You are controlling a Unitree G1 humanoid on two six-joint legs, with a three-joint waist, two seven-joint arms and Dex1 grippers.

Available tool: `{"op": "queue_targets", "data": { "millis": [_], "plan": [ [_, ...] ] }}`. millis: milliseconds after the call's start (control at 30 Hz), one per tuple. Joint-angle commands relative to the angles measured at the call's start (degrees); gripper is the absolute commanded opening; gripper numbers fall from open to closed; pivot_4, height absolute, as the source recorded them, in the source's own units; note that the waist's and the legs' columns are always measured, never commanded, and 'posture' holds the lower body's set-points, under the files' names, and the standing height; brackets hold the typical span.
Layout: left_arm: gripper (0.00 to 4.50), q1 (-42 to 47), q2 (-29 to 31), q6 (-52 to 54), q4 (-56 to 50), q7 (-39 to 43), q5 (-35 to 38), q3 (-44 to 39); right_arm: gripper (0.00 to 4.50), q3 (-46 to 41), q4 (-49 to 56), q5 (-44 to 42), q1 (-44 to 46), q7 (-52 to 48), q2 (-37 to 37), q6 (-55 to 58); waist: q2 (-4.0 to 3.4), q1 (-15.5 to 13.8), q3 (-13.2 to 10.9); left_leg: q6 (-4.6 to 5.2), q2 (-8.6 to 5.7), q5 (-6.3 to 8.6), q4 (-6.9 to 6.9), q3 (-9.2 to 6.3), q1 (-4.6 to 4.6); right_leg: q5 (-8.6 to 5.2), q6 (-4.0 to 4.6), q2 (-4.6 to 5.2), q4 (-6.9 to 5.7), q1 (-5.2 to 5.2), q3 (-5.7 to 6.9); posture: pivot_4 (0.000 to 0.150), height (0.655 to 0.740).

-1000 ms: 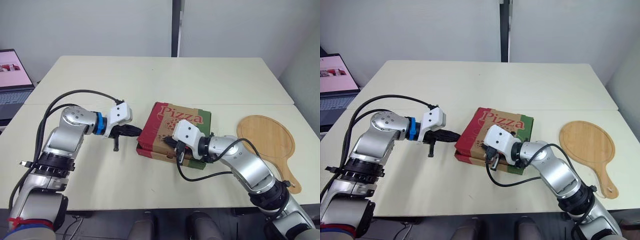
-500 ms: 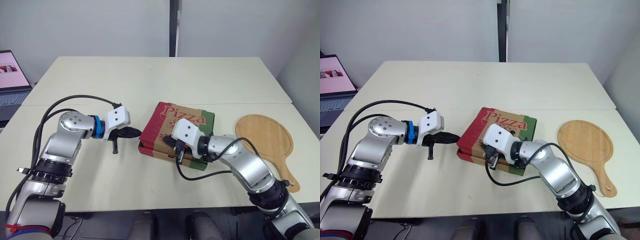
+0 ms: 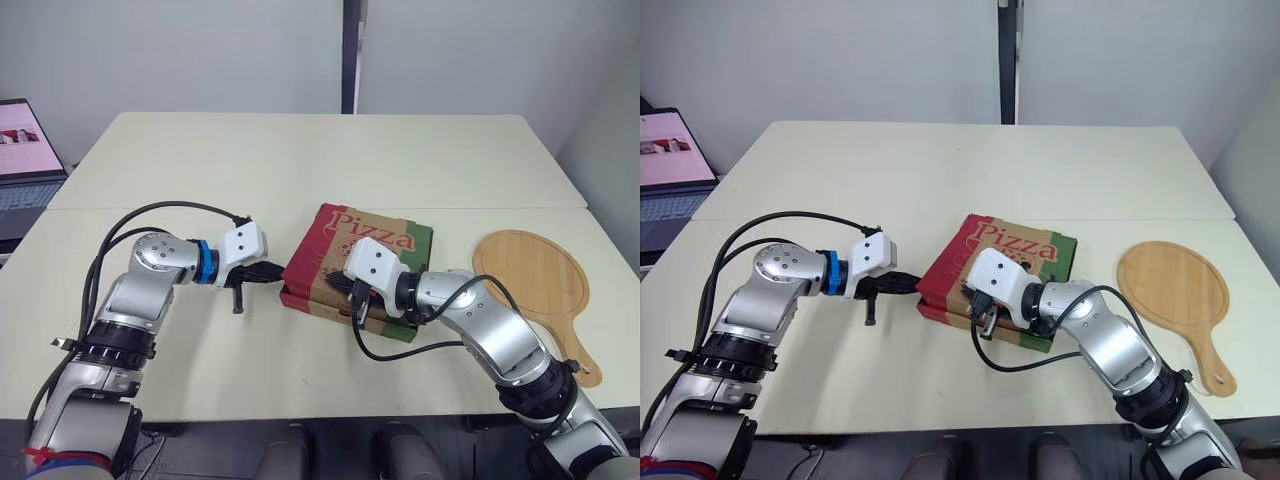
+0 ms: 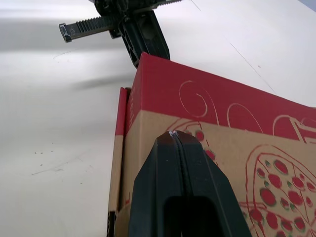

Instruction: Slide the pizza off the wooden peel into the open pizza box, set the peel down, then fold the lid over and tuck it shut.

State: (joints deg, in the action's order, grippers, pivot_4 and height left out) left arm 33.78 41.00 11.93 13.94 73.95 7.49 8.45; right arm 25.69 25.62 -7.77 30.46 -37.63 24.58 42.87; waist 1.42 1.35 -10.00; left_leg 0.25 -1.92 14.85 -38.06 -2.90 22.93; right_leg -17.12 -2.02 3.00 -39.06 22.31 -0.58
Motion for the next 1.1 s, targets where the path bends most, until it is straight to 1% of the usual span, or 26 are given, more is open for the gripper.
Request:
{"op": "queue_targets", "data": {
  "millis": [33, 200, 300, 367, 467, 600, 700, 1100],
  "plan": [
    [0.0, 1.6, 0.2, 2.1, -3.8, 0.9, 3.7, -2.3, 0.03, 0.2, 2.2, -0.3, 0.2, -1.1, 0.2, -0.1, 0.0, 0.0, 0.0, 0.0, 0.0, 0.0, 0.0, 0.0, 0.0, 0.0, 0.0, 0.0, 0.0, 0.0, 0.0, 0.15, 0.7318],
    [0.0, 2.6, 0.8, 7.1, -7.1, 2.5, 7.1, -3.1, 0.03, 0.4, 2.4, -0.3, 0.0, -1.4, 0.4, 0.0, 0.0, 0.0, 0.0, 0.0, 0.0, 0.0, 0.01, -0.02, 0.0, 0.0, 0.0, 0.01, 0.0, -0.01, 0.02, 0.15, 0.7318],
    [0.0, 2.9, 1.1, 8.2, -8.2, 2.6, 7.2, -2.5, 0.03, 0.5, 2.4, -0.2, 0.0, -1.6, 0.4, 0.0, 0.0, 0.2, 0.0, 0.0, 0.01, 0.0, 0.02, -0.01, -0.02, 0.0, 0.0, -0.01, -0.01, 0.0, 0.0, 0.15, 0.7318],
    [0.0, 2.5, 1.1, 8.3, -8.9, 2.7, 6.7, -1.7, 0.03, 0.4, 2.5, -0.2, -0.1, -1.6, 0.4, 0.0, 0.0, 0.3, 0.0, 0.0, 0.01, 0.0, 0.02, -0.02, -0.01, 0.0, 0.0, -0.02, -0.01, 0.01, 0.01, 0.15, 0.7318],
    [0.0, 1.3, 1.7, 5.7, -8.5, 2.2, 3.9, 0.0, 0.03, 0.4, 2.6, -0.1, -0.1, -1.5, 0.4, 0.1, 0.0, 0.2, 0.0, 0.0, 0.0, 0.0, 0.02, -0.01, -0.01, 0.0, 0.0, -0.01, 0.0, 0.0, -0.01, 0.15, 0.7318],
    [0.0, 1.2, 0.9, 5.7, -8.3, 0.8, 3.4, 0.6, 0.03, 0.4, 2.5, -0.1, -0.2, -1.4, 0.3, 0.1, 0.0, 0.2, 0.0, 0.0, 0.0, 0.0, 0.02, -0.01, -0.01, 0.0, 0.0, 0.0, 0.0, 0.0, -0.01, 0.15, 0.7318],
    [0.0, 0.6, 1.2, 3.2, -7.4, 0.2, 0.9, 2.3, 0.03, 0.5, 2.4, -0.1, -0.2, -1.4, 0.3, 0.1, 0.0, 0.2, 0.0, 0.0, 0.0, 0.0, 0.02, -0.01, -0.01, 0.0, 0.0, 0.0, 0.01, 0.0, -0.01, 0.15, 0.7318],
    [0.0, 1.2, 0.7, -1.1, -5.3, -1.8, -3.6, 4.2, 0.03, 0.6, 2.4, 0.0, -0.2, -1.4, 0.1, 0.0, 0.0, 0.1, 0.0, 0.0, 0.0, 0.0, 0.01, -0.01, -0.02, 0.0, 0.0, 0.0, 0.01, 0.0, 0.0, 0.15, 0.7318]
  ]
}}
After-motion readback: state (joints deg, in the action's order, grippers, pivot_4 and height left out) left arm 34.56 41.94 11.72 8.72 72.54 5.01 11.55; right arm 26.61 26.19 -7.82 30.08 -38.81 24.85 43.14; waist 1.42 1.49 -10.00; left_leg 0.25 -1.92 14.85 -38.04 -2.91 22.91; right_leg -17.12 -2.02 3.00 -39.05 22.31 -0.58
